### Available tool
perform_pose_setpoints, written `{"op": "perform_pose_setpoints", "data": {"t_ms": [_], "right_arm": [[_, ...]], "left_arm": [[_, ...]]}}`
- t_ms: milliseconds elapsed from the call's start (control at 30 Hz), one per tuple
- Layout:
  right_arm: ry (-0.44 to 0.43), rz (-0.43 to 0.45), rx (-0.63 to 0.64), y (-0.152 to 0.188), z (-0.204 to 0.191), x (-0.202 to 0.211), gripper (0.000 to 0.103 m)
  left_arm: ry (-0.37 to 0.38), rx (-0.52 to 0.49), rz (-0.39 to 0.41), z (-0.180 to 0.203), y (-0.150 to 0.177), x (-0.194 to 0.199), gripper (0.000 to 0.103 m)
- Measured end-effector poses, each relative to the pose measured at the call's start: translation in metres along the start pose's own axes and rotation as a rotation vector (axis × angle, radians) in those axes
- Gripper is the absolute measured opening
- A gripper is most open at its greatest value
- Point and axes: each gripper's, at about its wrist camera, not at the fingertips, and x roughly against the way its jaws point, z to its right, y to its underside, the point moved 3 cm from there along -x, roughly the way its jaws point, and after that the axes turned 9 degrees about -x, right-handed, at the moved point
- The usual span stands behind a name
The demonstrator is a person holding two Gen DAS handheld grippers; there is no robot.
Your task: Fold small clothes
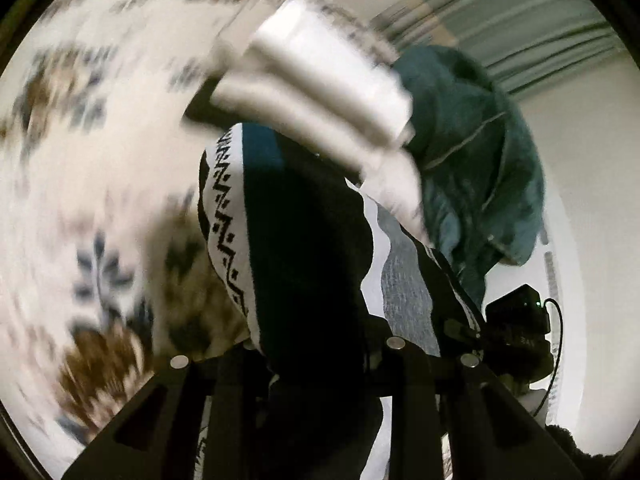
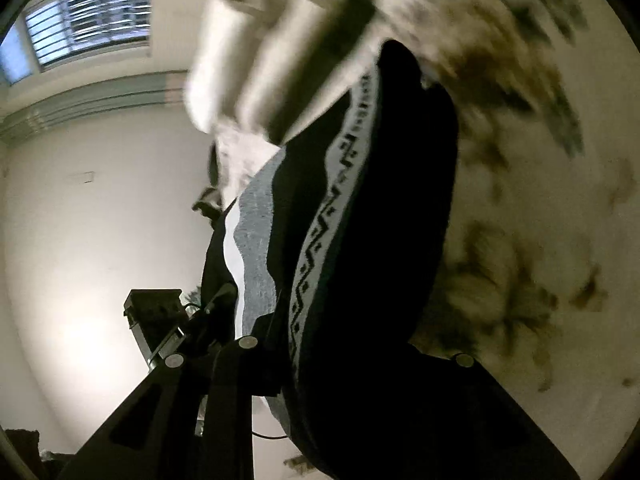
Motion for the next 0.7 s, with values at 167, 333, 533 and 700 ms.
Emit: {"op": "perform_pose_setpoints", "data": {"t_ms": [167, 333, 533, 700], "right_arm": [[-0.036, 0.092, 0.093, -0.04, -0.098, 0.027, 0.026], [-0.056, 0.163, 0.168, -0.117, -0.184, 0.02, 0.026], [-0.021, 0.195, 0.17, -0.234, -0.229, -0.042, 0.026], [0.043, 0.188, 0.115, -0.293, -0.218, -0.072, 0.026]], "left_arm": [[0.031, -0.047, 0.07, 0.024, -0.104, 0.021, 0.022], [0.031, -0.056, 0.112, 0.003, -0.209, 0.011, 0.022], [-0.016, -0.06, 0.055, -0.048, -0.29, -0.044, 0.022], [-0.052, -0.043, -0.047, -0.075, -0.296, -0.08, 0.027]]}}
